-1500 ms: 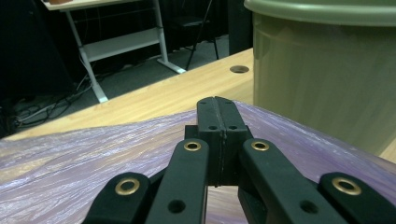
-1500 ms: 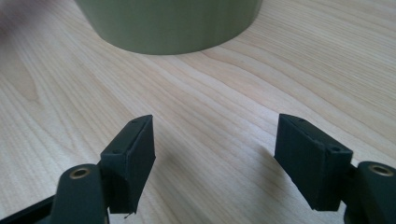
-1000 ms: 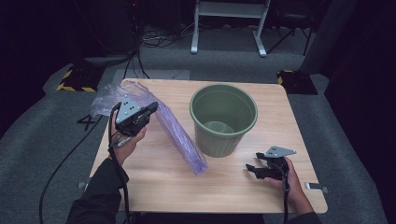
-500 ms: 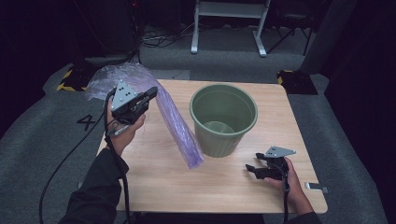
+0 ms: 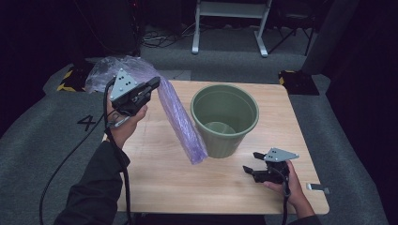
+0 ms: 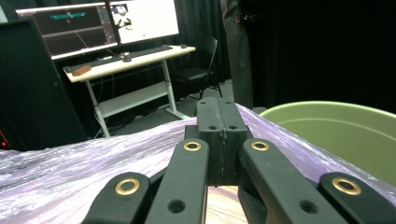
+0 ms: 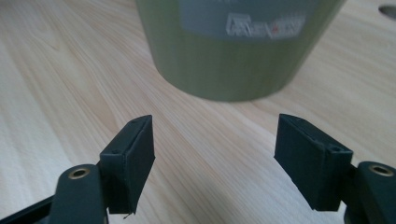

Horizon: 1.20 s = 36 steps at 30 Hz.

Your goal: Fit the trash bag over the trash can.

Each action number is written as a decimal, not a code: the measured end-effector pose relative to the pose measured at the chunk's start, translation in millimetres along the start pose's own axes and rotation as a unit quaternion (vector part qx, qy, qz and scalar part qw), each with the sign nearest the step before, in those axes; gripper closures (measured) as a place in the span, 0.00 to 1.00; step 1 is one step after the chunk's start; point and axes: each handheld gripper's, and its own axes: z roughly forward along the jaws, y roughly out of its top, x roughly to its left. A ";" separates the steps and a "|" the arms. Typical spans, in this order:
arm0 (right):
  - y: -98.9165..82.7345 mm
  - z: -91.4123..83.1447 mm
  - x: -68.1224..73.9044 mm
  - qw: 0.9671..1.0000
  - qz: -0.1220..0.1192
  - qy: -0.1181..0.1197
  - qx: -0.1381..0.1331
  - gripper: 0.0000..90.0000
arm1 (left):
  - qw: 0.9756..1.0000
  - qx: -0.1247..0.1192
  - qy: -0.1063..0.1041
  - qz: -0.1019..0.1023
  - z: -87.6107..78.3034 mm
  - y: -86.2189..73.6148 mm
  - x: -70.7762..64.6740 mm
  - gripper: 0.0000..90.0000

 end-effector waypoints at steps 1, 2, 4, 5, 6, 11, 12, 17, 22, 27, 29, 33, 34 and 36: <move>2.2 -1.9 1.5 1.000 -0.003 0.000 -0.005 0.32 | 1.000 0.000 0.002 0.002 0.2 2.3 -0.4 1.00; 4.3 -3.9 2.8 1.000 -0.005 0.002 -0.009 0.32 | 1.000 0.000 0.003 0.003 0.7 4.6 -0.6 1.00; 7.5 -7.5 4.6 1.000 -0.007 0.001 -0.016 0.32 | 1.000 -0.002 0.003 0.002 2.4 9.3 -0.8 1.00; 8.7 -9.0 4.7 1.000 -0.008 0.001 -0.021 0.32 | 1.000 -0.002 0.003 0.003 3.4 12.0 -0.7 1.00; 9.6 -10.3 4.9 1.000 -0.009 0.001 -0.022 0.32 | 1.000 -0.003 0.004 0.004 4.5 14.7 -1.1 1.00; 12.1 -16.7 1.9 1.000 -0.010 -0.003 -0.029 0.32 | 1.000 -0.007 -0.001 0.009 11.9 25.8 -6.1 1.00; 12.9 -18.6 1.3 0.999 -0.008 -0.003 -0.033 0.32 | 1.000 -0.008 -0.002 0.010 13.8 27.4 -7.3 1.00; 22.5 -32.5 2.8 0.998 -0.007 0.003 -0.060 0.32 | 1.000 -0.007 -0.007 0.014 24.0 34.0 -13.8 1.00; 47.9 -53.2 16.1 0.995 -0.026 0.008 -0.095 0.33 | 1.000 -0.004 -0.012 0.024 33.6 41.9 -21.1 1.00; 78.5 -63.9 31.8 0.992 -0.045 0.021 -0.117 0.33 | 0.999 -0.003 -0.015 0.034 40.2 49.3 -28.1 1.00; 89.5 -66.4 36.6 0.991 -0.052 0.027 -0.124 0.33 | 0.999 -0.002 -0.015 0.035 43.4 51.4 -30.2 1.00; 110.9 -68.6 46.6 0.989 -0.062 0.024 -0.132 0.32 | 0.999 0.001 -0.019 0.037 49.8 54.5 -34.5 1.00; 116.2 -68.2 49.3 0.989 -0.063 0.024 -0.133 0.32 | 0.999 0.001 -0.019 0.038 51.0 54.7 -35.9 1.00; 126.3 -66.2 55.5 0.988 -0.069 0.030 -0.137 0.31 | 0.999 0.002 -0.022 0.040 53.6 54.7 -39.1 1.00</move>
